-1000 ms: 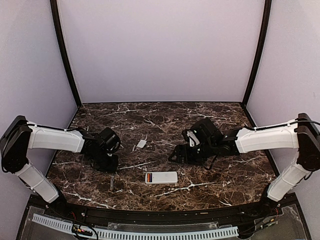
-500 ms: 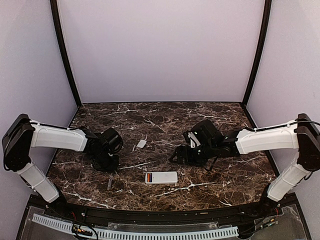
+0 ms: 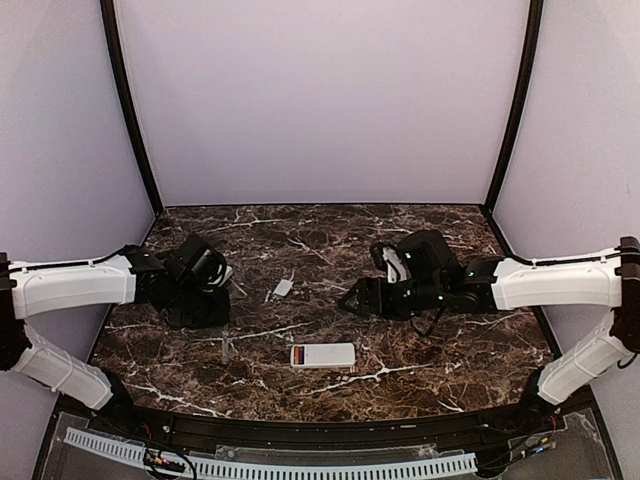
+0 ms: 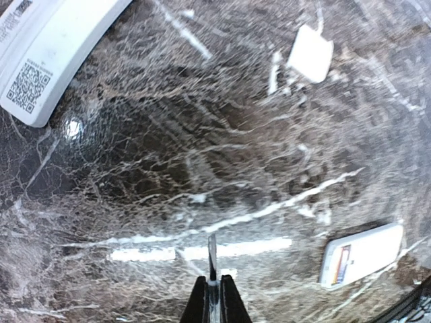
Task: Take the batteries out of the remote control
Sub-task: Pass from the left arm to the right
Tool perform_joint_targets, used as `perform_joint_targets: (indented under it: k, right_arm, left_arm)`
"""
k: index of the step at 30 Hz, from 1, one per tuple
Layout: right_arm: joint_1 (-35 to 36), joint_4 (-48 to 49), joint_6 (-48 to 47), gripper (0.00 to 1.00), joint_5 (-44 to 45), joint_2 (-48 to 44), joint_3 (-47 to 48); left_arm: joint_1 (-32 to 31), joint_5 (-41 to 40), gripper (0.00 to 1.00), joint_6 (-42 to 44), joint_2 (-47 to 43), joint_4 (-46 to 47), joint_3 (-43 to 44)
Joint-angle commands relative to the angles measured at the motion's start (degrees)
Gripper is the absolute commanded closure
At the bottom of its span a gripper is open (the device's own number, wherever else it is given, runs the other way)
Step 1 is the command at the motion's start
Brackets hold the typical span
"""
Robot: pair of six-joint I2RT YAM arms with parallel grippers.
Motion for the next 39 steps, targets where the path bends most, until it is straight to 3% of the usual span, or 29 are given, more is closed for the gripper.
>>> perform_joint_targets:
  k: [1,8,17,27,33,39]
  right_arm:
    - [3.69,5.61,-4.19,0.15,0.36,-2.14,1.47]
    - [9.76,10.09,-6.17,0.20,0.55,3.85,8.33]
    - [16.08,9.59,-8.52,0.32,0.09,13.69,19.89]
    - [17.22,7.81,-8.21,0.44,0.68,18.83,24.69]
    - [17.24,8.32,-7.93,0.63,0.21,19.51,25.95]
    - [17.03,9.78,-6.28,1.00,0.64,18.63,24.34]
  left_arm:
    - [-0.23,3.37,1.00,-4.29,-7.57,4.82,-0.82]
    - [-0.20,10.61,1.00,-7.00,-17.85,22.47,-4.86]
    - [-0.23,20.63,1.00,-4.61,-20.94,40.44,-10.15]
    - [-0.31,24.18,1.00,-3.71,-23.14,47.60,-13.05]
    - [-0.27,23.53,1.00,-4.47,-22.88,46.98,-13.01]
    - [-0.31,22.79,0.98,-2.79,-23.61,43.29,-12.15]
